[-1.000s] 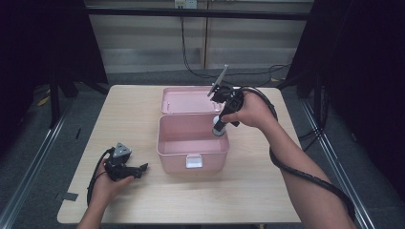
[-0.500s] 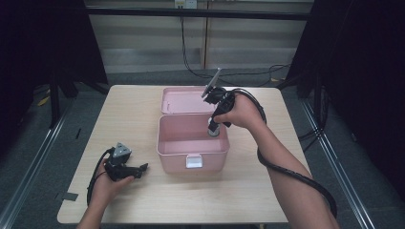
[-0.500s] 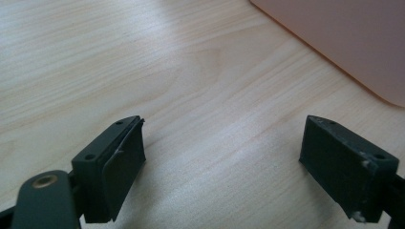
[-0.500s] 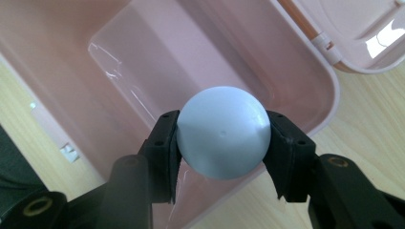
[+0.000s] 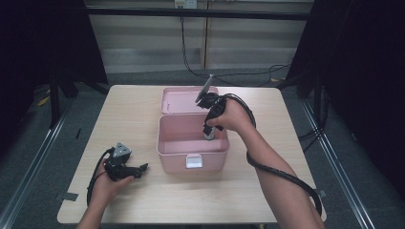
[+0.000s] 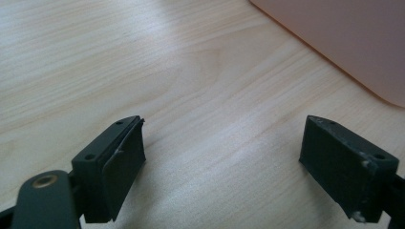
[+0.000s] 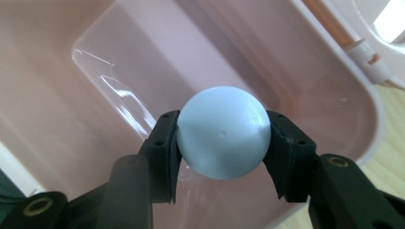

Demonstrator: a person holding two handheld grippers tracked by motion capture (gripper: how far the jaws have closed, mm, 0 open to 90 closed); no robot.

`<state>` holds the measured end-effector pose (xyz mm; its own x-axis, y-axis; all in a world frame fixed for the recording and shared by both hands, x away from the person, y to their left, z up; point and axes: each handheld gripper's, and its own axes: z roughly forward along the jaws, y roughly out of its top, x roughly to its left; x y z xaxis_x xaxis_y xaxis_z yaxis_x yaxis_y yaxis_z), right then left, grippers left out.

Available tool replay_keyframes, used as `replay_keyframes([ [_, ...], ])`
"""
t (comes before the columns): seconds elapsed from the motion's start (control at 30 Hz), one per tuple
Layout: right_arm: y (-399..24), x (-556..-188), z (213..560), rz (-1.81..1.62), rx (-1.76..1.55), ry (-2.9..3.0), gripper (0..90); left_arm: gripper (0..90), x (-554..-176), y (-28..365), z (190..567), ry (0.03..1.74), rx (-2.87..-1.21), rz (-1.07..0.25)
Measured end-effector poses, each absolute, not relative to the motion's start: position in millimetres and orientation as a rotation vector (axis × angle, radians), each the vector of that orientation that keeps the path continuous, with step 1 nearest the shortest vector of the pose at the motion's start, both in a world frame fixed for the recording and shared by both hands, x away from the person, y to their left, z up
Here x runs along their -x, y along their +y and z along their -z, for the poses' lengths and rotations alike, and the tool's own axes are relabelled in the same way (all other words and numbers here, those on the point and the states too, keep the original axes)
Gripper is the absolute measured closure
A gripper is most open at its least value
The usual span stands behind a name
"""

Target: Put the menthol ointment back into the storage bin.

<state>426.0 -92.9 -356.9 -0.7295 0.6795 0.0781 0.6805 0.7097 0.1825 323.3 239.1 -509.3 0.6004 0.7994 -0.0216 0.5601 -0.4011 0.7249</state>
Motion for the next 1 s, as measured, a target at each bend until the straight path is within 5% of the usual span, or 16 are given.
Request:
replay_keyframes([
  [1.0,-83.9,-442.3,393.7,0.297,1.412,-2.792,50.5,14.6,-323.5,239.4,509.2,1.067,-2.118,-0.428],
])
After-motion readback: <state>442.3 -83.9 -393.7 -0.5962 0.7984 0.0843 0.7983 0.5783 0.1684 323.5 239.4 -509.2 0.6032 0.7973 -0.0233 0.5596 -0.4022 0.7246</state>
